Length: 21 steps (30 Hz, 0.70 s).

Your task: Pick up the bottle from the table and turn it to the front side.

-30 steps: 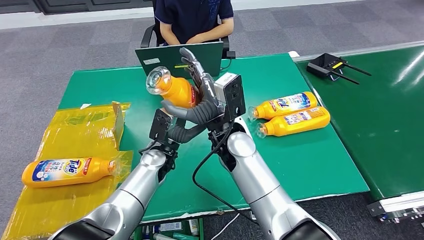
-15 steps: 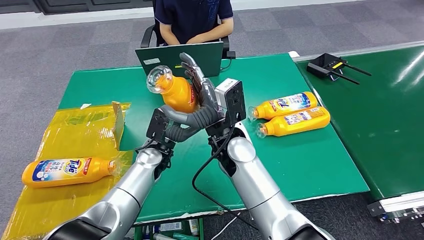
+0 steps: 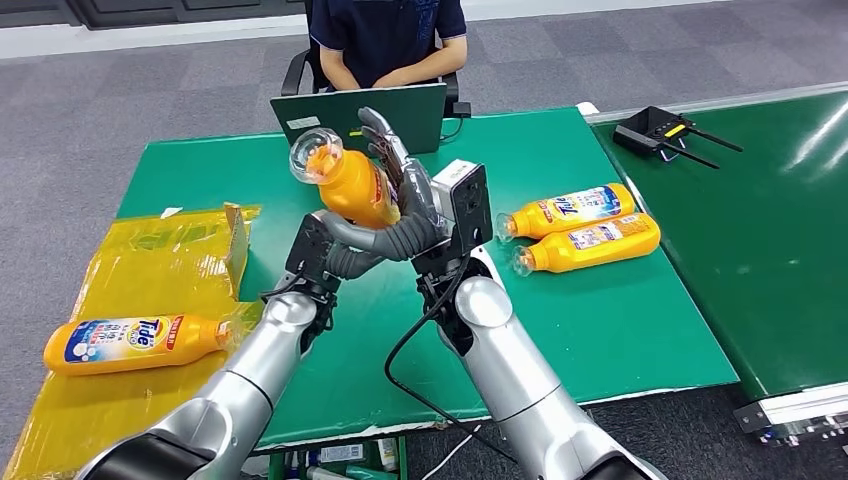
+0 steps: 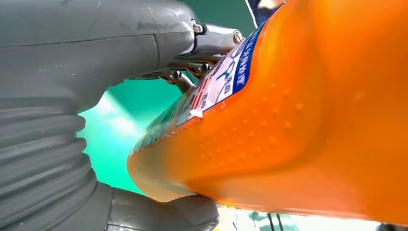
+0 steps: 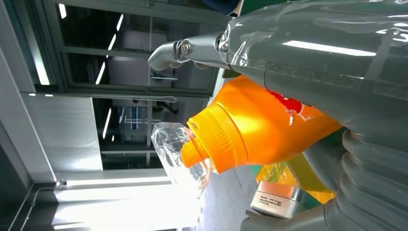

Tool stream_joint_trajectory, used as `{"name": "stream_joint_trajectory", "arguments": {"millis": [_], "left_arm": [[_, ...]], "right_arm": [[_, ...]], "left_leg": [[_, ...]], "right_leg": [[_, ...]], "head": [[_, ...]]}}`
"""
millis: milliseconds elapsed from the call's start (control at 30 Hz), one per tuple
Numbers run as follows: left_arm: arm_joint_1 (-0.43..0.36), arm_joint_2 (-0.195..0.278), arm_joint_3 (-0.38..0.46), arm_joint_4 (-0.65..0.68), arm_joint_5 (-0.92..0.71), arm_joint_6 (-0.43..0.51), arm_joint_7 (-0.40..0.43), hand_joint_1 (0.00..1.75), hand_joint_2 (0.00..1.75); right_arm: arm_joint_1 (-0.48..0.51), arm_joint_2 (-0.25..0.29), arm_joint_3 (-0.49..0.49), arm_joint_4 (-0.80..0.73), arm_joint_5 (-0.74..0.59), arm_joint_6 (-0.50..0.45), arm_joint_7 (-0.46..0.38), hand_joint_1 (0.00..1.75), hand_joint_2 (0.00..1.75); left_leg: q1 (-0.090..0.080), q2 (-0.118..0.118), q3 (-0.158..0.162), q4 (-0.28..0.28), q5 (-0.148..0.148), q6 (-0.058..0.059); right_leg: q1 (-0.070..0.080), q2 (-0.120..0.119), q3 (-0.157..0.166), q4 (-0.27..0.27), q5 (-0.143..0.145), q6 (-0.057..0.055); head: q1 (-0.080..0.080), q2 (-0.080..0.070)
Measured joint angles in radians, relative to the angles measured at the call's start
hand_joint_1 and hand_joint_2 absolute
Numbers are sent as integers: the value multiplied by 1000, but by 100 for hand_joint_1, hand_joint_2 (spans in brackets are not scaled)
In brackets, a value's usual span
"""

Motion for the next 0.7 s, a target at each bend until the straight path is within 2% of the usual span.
{"name": "stream_joint_trajectory", "arguments": {"millis": [700], "left_arm": [[-19, 82, 66, -16, -96, 62, 0, 175, 175]], "right_arm": [[11, 0, 0, -1, 13, 38, -7, 0, 175]], "left_leg": [[0, 0, 0, 0, 0, 0]], "right_leg": [[0, 0, 0, 0, 0, 0]], "head": [[0, 0]]}}
